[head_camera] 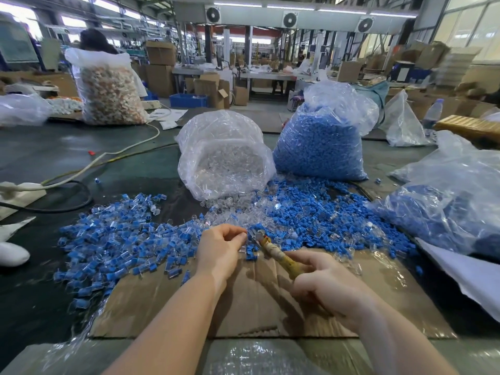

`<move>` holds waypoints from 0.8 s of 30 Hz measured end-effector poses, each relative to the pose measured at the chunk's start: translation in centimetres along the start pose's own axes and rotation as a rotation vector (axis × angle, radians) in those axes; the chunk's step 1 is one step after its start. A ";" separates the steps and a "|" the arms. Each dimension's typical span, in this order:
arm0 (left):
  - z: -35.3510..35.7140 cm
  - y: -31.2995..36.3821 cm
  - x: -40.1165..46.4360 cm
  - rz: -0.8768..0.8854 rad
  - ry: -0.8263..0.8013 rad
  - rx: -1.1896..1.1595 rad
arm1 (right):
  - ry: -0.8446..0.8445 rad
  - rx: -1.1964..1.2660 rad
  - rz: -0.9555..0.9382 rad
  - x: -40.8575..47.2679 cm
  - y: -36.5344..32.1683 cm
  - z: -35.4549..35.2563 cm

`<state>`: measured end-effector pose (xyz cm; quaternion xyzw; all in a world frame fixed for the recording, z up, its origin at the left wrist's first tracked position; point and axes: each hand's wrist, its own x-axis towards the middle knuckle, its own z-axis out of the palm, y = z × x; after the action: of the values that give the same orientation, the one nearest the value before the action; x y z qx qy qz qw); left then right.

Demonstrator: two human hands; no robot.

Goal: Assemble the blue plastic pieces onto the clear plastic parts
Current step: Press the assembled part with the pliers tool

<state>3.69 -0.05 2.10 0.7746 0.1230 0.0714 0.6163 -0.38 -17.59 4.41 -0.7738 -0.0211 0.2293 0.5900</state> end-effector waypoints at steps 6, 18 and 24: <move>-0.1 -0.6 0.3 -0.031 0.006 -0.030 | 0.017 0.151 0.040 0.1 0.2 0.0; -4.7 -2.9 2.6 0.244 0.401 0.809 | 0.839 -0.987 0.057 1.3 3.5 -4.0; -4.0 -3.4 2.1 0.277 0.418 0.913 | 0.890 -1.153 0.145 1.7 5.2 -4.8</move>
<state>4.34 5.00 -0.34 0.9427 0.1582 0.2445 0.1627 1.71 -23.03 -0.02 -0.9808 0.1545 -0.1160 0.0250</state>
